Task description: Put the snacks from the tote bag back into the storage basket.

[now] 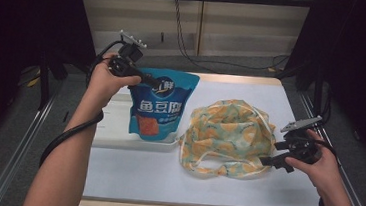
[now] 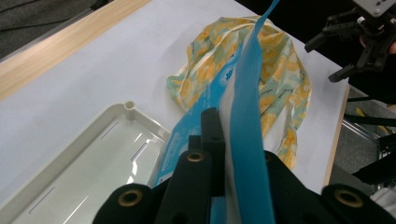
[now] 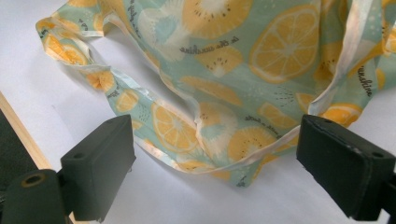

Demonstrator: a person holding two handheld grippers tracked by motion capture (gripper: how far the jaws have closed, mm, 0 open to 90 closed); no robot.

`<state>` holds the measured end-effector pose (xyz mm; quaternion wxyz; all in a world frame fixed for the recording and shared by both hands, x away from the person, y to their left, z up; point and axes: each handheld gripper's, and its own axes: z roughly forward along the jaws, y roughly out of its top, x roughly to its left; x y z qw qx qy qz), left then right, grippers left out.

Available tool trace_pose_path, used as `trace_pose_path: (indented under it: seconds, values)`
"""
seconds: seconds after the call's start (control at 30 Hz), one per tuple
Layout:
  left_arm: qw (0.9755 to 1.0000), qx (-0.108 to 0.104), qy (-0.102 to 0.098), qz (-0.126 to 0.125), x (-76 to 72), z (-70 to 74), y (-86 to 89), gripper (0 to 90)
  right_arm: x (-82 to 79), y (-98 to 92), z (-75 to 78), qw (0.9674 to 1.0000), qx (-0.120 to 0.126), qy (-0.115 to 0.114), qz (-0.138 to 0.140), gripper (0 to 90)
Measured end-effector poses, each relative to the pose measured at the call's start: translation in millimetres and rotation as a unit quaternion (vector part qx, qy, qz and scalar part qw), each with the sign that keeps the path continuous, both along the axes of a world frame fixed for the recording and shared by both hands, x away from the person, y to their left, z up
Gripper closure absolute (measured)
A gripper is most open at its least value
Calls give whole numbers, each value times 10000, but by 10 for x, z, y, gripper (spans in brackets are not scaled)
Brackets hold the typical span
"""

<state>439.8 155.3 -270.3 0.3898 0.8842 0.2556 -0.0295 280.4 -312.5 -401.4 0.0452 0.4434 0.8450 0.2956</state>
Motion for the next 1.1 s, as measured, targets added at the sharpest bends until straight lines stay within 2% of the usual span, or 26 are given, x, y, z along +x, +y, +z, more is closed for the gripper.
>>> trace_pose_path:
  seconds: [0.1, 0.13, 0.17, 0.2, 0.3, 0.5, 0.6, 0.63, 0.67, 0.7, 0.8, 0.9, 1.03, 1.1]
  values:
    - [9999, -100, 48, 23, -5, -44, -1, 900, -4, 10, -4, 10000, -9, 24, -14, 109]
    - [10000, -6, 37, 47, -10, -45, 3, 900, -4, 11, -3, 10000, -15, 15, -16, 109]
    - [9999, -142, 80, 31, -10, -60, 11, 900, -5, 12, -2, 10000, -15, 14, -13, 109]
    - [9999, -153, 40, -41, -6, -66, 22, 900, -5, 13, 0, 10000, -14, 13, -13, 109]
    - [9997, -229, 103, -6, -21, -80, 40, 900, -4, 7, 4, 10000, -17, 12, -6, 109]
    - [9997, -203, 95, -67, -25, -95, 87, 900, -6, 10, 0, 10000, -29, 15, -16, 109]
    - [9997, -235, 115, -14, -35, -107, 111, 900, -14, 16, 10, 10000, -29, 33, -14, 109]
    - [9995, -273, 136, -39, -30, -115, 131, 900, -11, 13, 9, 10000, -34, -24, 31, 109]
    - [9998, -170, 99, -4, -33, -114, 152, 900, -14, 14, 10, 10000, -40, -21, 39, 109]
    - [9996, -243, 135, 21, -38, -129, 167, 900, -16, 16, 13, 10000, -35, -6, 32, 109]
    - [9998, -163, 87, -4, -46, -142, 226, 900, -10, 14, 14, 10000, -31, -51, 55, 109]
    - [9998, -184, 78, 57, -74, -155, 269, 895, -8, 30, 27, 10000, -37, 23, -28, 109]
    - [9996, -231, 138, 95, -100, -172, 363, 870, 3, 51, 39, 10000, -34, -27, 34, 109]
    - [9994, -248, 98, 207, -124, -181, 401, 833, 11, 68, 40, 10000, -28, -11, 55, 109]
